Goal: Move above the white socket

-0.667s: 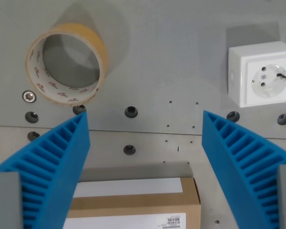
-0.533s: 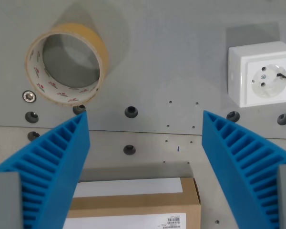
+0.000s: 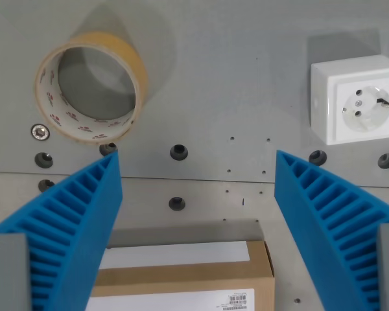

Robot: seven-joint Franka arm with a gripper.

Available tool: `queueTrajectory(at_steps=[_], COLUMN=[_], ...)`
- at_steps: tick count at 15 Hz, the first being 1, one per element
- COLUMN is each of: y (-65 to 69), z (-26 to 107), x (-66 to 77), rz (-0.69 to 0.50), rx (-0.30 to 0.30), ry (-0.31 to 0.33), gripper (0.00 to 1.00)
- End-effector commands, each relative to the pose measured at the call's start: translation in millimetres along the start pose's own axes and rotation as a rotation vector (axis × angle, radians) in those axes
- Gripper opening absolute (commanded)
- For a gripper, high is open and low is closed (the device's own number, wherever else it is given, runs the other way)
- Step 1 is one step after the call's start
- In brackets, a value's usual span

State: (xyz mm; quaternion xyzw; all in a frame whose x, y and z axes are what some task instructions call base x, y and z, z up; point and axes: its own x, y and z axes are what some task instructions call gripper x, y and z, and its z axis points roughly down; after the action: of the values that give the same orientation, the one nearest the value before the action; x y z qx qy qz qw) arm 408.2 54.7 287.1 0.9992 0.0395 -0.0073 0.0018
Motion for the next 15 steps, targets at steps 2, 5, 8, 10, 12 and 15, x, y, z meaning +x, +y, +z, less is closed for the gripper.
queueTrajectory(at_steps=[2,5,8,10,12,15], y=[5.0,10.0,16.6,21.6,27.0,36.3], z=[1.9,6.3,12.5,17.7,23.6,32.8], x=[-0.7,-1.8,-3.6,-5.2,-7.0,-10.2], rz=[0.115,0.193,0.283,0.350,0.416,0.516], rx=[-0.004,-0.010,-0.016,-0.018,-0.020,-0.018], ry=[0.011,0.022,0.044,0.059,0.075,0.089], gripper=[1.00,1.00,1.00,1.00,1.00,1.00])
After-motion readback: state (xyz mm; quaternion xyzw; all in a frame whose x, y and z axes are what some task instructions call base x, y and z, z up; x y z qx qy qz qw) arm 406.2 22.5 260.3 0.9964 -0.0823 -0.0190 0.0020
